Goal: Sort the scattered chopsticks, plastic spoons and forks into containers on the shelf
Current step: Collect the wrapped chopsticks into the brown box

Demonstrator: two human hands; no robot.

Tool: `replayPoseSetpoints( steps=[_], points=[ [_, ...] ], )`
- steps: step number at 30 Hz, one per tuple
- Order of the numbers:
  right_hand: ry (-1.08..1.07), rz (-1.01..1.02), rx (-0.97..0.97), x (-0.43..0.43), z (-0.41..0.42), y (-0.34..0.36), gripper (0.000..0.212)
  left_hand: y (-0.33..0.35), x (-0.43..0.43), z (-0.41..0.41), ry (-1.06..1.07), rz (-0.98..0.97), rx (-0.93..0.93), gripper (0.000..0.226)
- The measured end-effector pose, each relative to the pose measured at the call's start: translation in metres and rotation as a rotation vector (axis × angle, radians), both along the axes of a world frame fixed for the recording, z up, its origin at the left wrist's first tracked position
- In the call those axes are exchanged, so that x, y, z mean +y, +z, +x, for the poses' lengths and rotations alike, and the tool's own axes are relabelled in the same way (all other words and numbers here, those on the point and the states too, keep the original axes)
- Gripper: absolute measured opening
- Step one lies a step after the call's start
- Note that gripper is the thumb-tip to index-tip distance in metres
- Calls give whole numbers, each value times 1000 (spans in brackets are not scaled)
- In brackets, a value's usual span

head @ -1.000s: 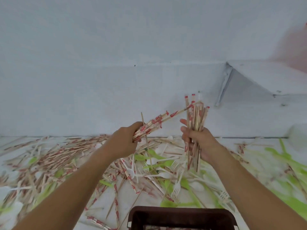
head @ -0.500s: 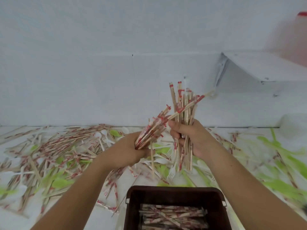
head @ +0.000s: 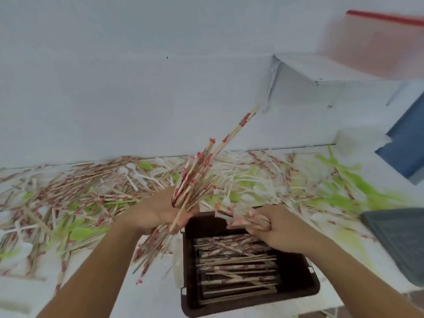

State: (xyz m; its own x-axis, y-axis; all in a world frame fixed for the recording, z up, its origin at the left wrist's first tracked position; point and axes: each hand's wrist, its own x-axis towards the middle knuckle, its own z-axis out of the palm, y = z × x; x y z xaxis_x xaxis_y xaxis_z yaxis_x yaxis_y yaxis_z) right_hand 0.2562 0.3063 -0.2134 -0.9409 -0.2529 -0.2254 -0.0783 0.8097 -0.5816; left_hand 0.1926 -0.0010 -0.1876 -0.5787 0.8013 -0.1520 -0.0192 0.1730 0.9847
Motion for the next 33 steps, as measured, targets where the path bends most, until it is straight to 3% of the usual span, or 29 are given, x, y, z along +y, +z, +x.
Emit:
replayPoseSetpoints(
  steps=[2,6,10,11,14,16,19,20,22,24,26,27,30,33],
  points=[
    [144,234,-49,-13,2,-17,7,-3,-8,2,-104,70,-73,65],
    [378,771,29,-40,0,-68,32,-6,-5,7,-120,163,-179,76],
    [426,786,36,-45,0,-92,71,4,25,28,57,79,-190,91],
    [444,767,59,-43,-1,-93,82,9,35,34,106,3,-120,83],
    [519,731,97,-34,8,-84,106,13,64,44,240,-181,114,22],
    [463,549,94,-19,15,-73,98,9,78,47,299,-256,173,15],
    [37,-129,75,25,21,-42,56,7,93,55,419,-278,238,20],
    [-107,-406,62,44,20,-31,52,4,96,56,436,-256,262,17],
    [-200,-940,19,77,18,-5,67,0,104,59,436,-207,299,14],
    [-127,-1217,-6,89,12,25,109,-10,113,62,441,-194,303,11],
    [-77,-1221,70,78,8,57,125,-19,124,66,424,-203,290,8],
    [-51,-1202,117,69,8,71,117,-23,130,69,397,-231,289,9],
    [-55,-1188,195,41,8,85,40,-42,141,75,307,-332,333,19],
    [-152,-936,192,25,7,65,37,-47,144,78,365,-313,345,22]
  ],
)
